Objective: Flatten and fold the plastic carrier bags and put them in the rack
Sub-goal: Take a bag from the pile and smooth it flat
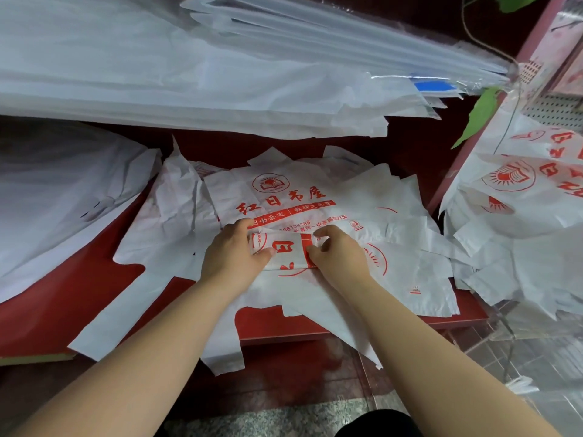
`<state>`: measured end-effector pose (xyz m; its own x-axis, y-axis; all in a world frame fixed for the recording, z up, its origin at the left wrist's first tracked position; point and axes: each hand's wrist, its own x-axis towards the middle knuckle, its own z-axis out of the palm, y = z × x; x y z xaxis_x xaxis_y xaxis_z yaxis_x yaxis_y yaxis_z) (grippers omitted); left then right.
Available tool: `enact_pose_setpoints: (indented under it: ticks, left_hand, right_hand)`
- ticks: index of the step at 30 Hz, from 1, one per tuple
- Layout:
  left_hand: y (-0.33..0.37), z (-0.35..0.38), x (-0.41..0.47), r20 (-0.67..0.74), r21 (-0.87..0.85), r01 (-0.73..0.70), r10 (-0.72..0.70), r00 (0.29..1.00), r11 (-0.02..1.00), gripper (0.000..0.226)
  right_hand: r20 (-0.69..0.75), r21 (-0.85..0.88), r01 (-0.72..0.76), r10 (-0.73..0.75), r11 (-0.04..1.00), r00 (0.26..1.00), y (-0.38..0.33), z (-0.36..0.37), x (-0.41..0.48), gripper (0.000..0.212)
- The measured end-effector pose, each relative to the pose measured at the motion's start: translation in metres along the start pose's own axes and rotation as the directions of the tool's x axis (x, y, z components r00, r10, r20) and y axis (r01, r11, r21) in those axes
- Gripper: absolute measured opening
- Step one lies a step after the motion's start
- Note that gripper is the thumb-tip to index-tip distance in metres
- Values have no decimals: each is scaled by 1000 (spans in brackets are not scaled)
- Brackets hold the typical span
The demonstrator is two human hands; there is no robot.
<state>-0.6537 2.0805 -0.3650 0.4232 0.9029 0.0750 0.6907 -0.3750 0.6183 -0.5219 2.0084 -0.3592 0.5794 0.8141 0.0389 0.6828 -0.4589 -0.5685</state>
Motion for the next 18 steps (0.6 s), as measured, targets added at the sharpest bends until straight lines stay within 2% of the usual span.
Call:
enact_pose_setpoints:
  ticks: [4,6,9,12,15,18]
  left_hand:
    - [3,3,11,58,183,-7,-4,998,983,71]
    - [3,3,15,67,185,-17,5,998,983,71]
    - [3,2,17,73,70,-12,7,997,997,70]
    - [2,2,14,8,-68,-38,39,999,997,62]
    - [3,0,9,-65,-242,-152,140,988,958,57]
    - [7,-11,1,-57,-345,-240,235,970,907,56]
  right_hand:
    - [-5,-29,26,-26,999,1000,-1,3,0,37]
    - [-13,-63,61,-62,996,998,0,4,1,40]
    - [-7,-219,152,-157,964,988,3,5,2,45]
    - [81,-183,211,-199,960,977,1,2,2,55]
    - [152,-177,290,-264,941,952,-4,-2,2,66]
    - [118,-231,401,-384,887,916,-10,-11,1,67]
